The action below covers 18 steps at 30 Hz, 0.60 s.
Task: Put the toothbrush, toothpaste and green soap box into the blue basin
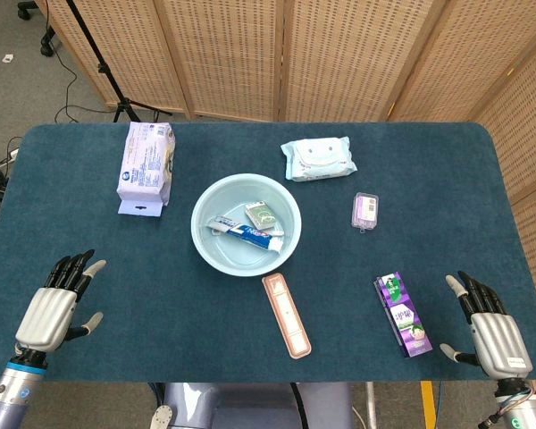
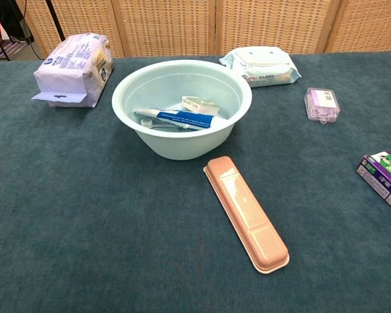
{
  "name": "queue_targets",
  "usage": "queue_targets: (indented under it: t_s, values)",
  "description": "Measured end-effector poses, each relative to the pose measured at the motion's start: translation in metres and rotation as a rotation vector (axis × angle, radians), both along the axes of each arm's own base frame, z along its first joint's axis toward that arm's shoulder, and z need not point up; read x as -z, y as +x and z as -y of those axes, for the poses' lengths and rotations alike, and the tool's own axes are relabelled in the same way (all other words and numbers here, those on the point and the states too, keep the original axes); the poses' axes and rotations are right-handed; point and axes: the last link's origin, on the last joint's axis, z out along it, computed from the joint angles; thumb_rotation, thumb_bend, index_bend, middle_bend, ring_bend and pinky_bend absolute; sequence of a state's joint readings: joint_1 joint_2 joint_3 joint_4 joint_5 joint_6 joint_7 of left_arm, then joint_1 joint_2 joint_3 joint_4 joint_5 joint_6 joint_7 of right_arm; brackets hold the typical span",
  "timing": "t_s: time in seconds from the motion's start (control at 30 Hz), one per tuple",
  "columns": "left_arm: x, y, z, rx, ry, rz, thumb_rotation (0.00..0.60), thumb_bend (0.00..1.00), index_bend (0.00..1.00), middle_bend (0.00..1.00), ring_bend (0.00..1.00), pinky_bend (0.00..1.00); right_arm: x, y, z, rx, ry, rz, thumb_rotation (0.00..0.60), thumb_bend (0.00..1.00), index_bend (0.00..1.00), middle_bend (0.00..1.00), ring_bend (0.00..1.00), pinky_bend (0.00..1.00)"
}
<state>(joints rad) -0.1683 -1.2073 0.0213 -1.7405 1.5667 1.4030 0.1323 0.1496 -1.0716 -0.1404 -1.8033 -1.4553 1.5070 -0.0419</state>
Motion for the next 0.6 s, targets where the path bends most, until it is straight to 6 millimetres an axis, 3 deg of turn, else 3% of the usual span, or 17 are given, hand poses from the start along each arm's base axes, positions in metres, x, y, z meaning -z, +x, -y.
queue_targets:
  t_s: [0.6]
  values:
    - [0.0016, 0.0002, 0.0009, -0.002, -0.007, 0.0, 0.6, 0.26, 0.13, 0.0, 0.0, 0.02, 0.0068, -0.0004, 0.0003, 0.003, 0.019, 0.01, 0.6, 0.05, 0.0, 0.0, 0.0, 0.06]
